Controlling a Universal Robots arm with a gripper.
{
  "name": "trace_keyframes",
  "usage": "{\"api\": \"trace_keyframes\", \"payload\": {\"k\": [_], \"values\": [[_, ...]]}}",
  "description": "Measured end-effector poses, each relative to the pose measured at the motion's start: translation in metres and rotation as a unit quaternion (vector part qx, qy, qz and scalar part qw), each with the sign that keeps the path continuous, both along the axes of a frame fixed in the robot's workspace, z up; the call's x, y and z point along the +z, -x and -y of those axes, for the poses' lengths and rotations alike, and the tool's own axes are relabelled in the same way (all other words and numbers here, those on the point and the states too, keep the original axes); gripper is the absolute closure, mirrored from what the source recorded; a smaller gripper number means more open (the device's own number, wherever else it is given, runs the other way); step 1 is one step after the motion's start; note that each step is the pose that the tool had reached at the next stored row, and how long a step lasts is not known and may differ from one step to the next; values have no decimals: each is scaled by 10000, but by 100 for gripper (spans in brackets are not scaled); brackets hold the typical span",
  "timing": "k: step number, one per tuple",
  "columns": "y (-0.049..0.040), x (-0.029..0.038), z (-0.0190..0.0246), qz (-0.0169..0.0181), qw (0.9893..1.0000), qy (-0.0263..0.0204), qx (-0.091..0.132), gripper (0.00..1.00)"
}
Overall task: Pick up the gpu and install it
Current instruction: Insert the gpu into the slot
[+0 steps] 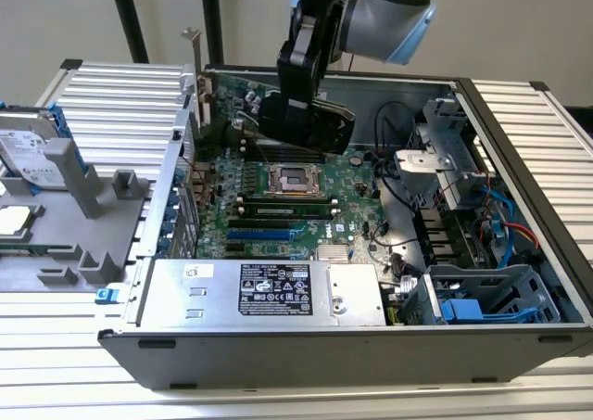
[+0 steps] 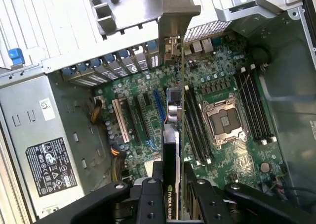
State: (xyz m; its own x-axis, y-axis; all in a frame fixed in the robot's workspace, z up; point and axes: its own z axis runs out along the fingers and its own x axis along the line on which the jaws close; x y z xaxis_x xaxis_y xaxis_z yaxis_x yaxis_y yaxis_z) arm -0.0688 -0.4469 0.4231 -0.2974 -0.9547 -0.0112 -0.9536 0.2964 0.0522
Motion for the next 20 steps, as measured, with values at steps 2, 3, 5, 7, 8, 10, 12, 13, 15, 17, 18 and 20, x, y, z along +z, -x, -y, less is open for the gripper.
{"api": "trace_keyframes", "payload": {"k": [2,3,5,7,8,10,12,13,15,17,18,20], "values": [[0,0,0,0,9999,0,106,100],[0,0,0,0,9999,0,161,100],[0,0,0,0,9996,0,266,100],[0,0,0,0,9993,0,366,100],[0,0,0,0,9991,0,417,100],[0,0,0,0,9987,0,518,100],[0,0,0,0,9981,0,617,100],[0,0,0,0,9978,0,666,100],[0,0,0,0,9971,0,763,100],[0,0,0,0,9963,0,858,100],[0,0,0,0,9959,0,904,100],[0,0,0,0,9951,0,993,100]]}}
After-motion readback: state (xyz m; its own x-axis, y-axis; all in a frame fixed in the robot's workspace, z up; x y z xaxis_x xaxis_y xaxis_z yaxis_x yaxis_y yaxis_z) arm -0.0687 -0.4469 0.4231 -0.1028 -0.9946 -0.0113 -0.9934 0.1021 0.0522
